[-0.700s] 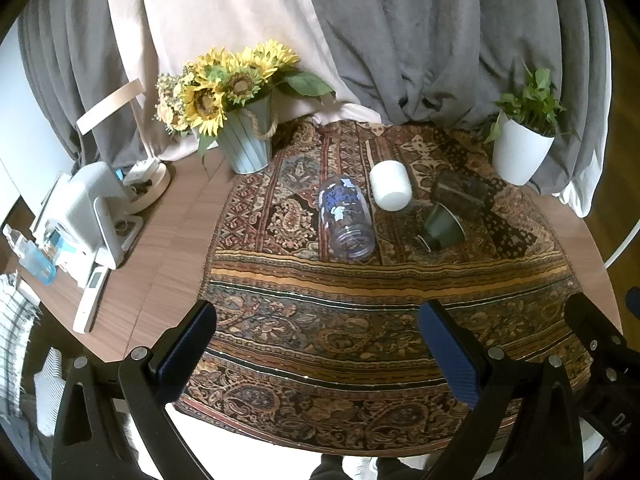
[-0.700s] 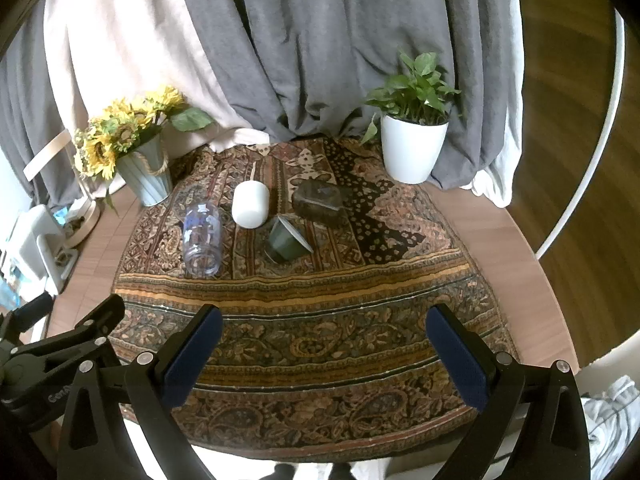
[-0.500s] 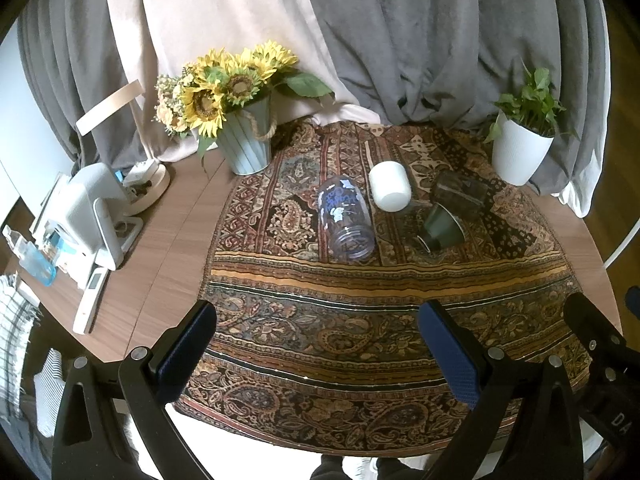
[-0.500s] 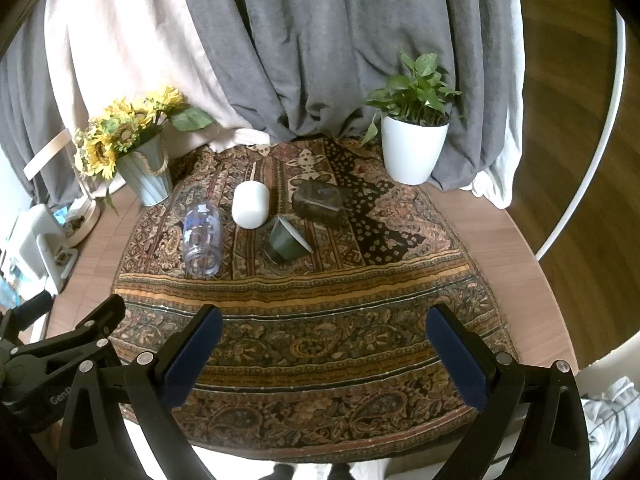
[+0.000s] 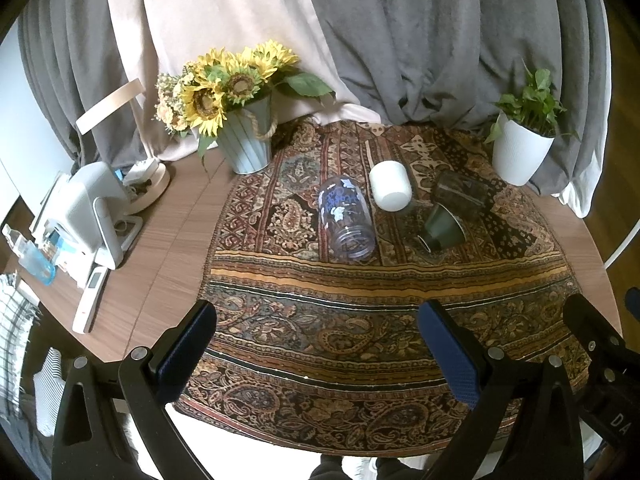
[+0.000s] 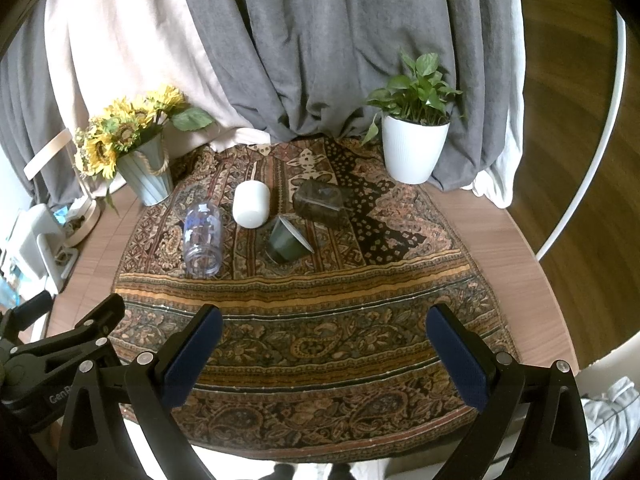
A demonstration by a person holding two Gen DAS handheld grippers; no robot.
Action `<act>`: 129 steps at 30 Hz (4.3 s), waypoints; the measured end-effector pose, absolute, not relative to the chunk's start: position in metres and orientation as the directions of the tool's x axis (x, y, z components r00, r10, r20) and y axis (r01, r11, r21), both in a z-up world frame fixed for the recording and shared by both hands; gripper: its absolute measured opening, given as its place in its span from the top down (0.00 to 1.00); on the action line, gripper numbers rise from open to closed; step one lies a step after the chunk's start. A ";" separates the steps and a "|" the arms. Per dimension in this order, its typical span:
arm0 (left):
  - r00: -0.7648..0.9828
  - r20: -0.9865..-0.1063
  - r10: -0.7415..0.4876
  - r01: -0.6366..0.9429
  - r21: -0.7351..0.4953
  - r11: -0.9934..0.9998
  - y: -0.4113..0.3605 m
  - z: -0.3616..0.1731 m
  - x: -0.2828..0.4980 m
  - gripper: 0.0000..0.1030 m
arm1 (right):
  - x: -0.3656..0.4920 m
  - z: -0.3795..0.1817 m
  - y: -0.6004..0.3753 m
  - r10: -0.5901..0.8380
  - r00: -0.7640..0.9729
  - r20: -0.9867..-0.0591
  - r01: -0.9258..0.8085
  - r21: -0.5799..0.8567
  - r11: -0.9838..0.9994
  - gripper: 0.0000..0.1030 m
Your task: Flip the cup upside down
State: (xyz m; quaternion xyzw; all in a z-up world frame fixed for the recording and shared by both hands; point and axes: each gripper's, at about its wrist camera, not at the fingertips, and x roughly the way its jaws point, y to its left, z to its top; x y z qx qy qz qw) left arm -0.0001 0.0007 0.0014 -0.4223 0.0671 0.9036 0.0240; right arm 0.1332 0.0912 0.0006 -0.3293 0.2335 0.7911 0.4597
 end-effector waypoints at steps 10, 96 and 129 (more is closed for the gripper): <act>-0.638 -0.770 0.008 -0.118 0.088 -0.989 0.000 0.000 -0.001 0.00 | 0.131 -0.001 0.091 0.575 -0.356 -0.737 -0.885 0.068 -0.460 0.01; -0.506 -0.862 -0.038 -0.093 0.098 -0.991 -0.089 -0.070 -0.171 0.00 | -0.122 -0.078 0.228 0.323 -0.404 -0.856 -0.779 0.137 -0.612 0.04; -0.459 -0.888 -0.036 -0.151 0.118 -0.981 -0.079 -0.114 -0.183 0.00 | -0.132 -0.151 0.244 0.222 -0.341 -0.913 -0.795 0.154 -0.587 0.31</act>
